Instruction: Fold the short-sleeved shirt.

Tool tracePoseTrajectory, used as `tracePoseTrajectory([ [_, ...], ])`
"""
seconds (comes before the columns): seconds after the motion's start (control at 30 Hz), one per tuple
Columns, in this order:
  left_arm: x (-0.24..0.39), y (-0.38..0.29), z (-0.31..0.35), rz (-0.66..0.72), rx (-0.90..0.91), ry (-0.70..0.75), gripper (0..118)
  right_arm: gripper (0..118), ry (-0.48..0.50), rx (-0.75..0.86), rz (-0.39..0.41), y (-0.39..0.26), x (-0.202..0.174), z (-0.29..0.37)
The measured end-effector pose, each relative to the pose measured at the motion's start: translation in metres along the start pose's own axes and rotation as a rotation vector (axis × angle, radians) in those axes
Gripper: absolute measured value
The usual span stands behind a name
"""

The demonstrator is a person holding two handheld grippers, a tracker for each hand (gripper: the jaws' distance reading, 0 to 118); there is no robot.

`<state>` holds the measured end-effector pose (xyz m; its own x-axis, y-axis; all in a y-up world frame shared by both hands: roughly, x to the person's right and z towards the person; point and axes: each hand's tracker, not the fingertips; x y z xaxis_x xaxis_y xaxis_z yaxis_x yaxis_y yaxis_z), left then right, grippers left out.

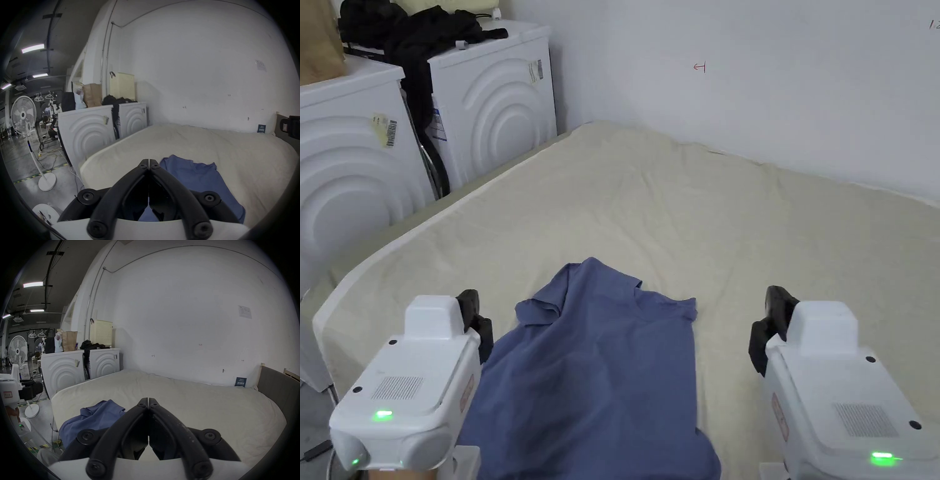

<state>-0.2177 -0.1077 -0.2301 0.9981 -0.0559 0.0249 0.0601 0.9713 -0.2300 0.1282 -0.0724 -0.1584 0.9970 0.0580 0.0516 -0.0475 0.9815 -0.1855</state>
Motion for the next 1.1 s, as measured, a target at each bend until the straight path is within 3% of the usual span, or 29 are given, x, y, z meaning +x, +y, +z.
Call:
tracePoseTrajectory([
  [0.3,0.052,-0.011,-0.081,0.099,-0.358,-0.196,4,1,-0.098,-0.044,0.001,-0.009,0.037,-0.005],
  [0.33,0.057,-0.015,-0.091,0.111,-0.394,-0.195,21,1,-0.107,-0.050,0.001,-0.011,0.041,-0.006],
  [0.37,0.063,-0.019,-0.103,0.106,-0.448,-0.217,44,1,-0.115,-0.056,0.001,-0.012,0.044,-0.007],
  [0.43,0.076,-0.030,-0.125,0.098,-0.541,-0.236,108,1,-0.132,-0.071,0.004,-0.015,0.050,-0.010],
  [0.47,0.081,-0.036,-0.134,0.094,-0.580,-0.229,118,1,-0.137,-0.078,0.006,-0.017,0.053,-0.012],
  [0.7,0.109,-0.081,-0.197,0.044,-0.759,-0.199,114,1,-0.162,-0.136,0.022,-0.032,0.066,-0.025],
  [0.8,0.115,-0.103,-0.215,0.014,-0.822,-0.178,91,1,-0.172,-0.156,0.023,-0.038,0.071,-0.027],
  [0.87,0.119,-0.115,-0.220,0.014,-0.879,-0.185,87,1,-0.176,-0.168,0.022,-0.041,0.075,-0.028],
  [0.97,0.123,-0.108,-0.205,-0.019,-0.791,-0.205,81,1,-0.183,-0.186,0.026,-0.046,0.080,-0.028],
  [1.0,0.125,-0.107,-0.201,-0.004,-0.774,-0.242,65,1,-0.183,-0.189,0.024,-0.047,0.081,-0.028],
  [1.03,0.127,-0.107,-0.199,-0.003,-0.771,-0.233,37,1,-0.183,-0.193,0.024,-0.048,0.082,-0.028],
  [1.1,0.128,-0.108,-0.198,-0.054,-0.756,-0.212,6,1,-0.181,-0.199,0.022,-0.048,0.083,-0.028],
])
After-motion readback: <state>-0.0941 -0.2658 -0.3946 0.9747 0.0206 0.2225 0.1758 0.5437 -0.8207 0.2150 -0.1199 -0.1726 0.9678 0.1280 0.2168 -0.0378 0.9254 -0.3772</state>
